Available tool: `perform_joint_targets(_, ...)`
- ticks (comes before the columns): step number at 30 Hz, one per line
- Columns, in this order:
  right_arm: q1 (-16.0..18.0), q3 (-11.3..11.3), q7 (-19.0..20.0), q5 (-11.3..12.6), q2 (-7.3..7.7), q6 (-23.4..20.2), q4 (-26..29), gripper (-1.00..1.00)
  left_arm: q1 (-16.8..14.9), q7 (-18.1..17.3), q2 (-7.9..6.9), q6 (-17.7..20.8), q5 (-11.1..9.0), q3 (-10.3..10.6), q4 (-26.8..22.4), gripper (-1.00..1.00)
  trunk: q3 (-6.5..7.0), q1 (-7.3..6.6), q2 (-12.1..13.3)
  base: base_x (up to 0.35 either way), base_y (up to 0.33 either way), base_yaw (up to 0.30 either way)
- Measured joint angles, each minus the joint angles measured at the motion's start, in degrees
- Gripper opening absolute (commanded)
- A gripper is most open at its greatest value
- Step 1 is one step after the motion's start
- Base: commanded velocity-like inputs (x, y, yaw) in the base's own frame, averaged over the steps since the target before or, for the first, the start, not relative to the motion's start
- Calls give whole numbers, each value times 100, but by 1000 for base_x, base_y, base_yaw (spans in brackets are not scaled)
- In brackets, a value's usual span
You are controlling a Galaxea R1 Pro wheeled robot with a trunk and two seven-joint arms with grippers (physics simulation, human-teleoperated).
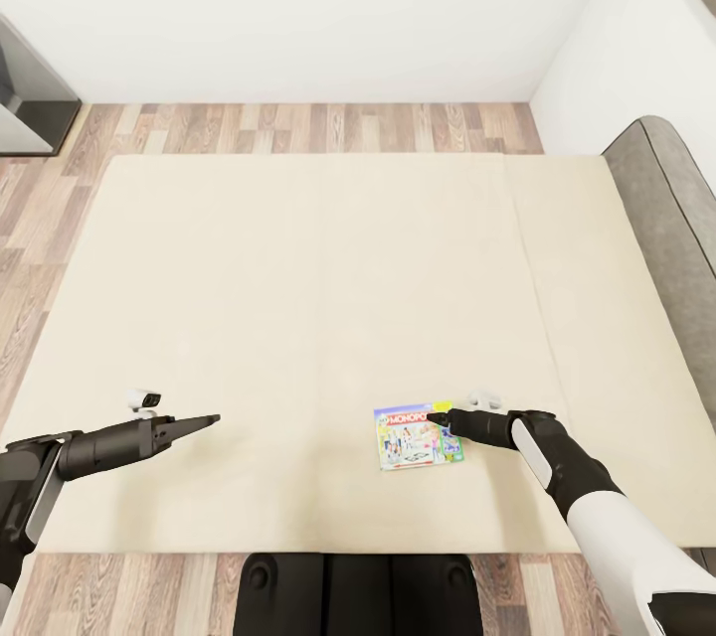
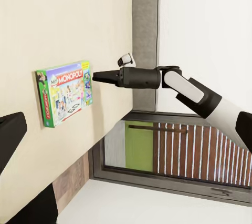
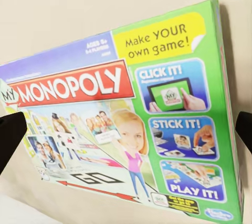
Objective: Put all the toys in the child's room - the three board games (two on the bed and one on the table), the two jigsaw puzzles on the table, and the tennis ball on the table - inside the toy box on the table in the child's room.
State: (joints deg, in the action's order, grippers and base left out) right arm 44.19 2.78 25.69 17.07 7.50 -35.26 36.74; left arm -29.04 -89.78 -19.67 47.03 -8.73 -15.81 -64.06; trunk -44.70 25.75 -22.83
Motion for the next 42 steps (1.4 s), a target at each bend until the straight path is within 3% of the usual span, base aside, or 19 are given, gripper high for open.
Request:
perform_joint_targets(24, 0, 1, 0, -1, -1, 0, 1, 100, -2, 0, 2, 0, 1, 3, 0, 100, -174, 0, 0, 0, 0, 0)
perform_joint_targets(42, 0, 3, 6, -8, 0, 0, 6, 100, -3, 0, 1, 0, 0, 6, 0, 100, -192, 0, 0, 0, 0, 0)
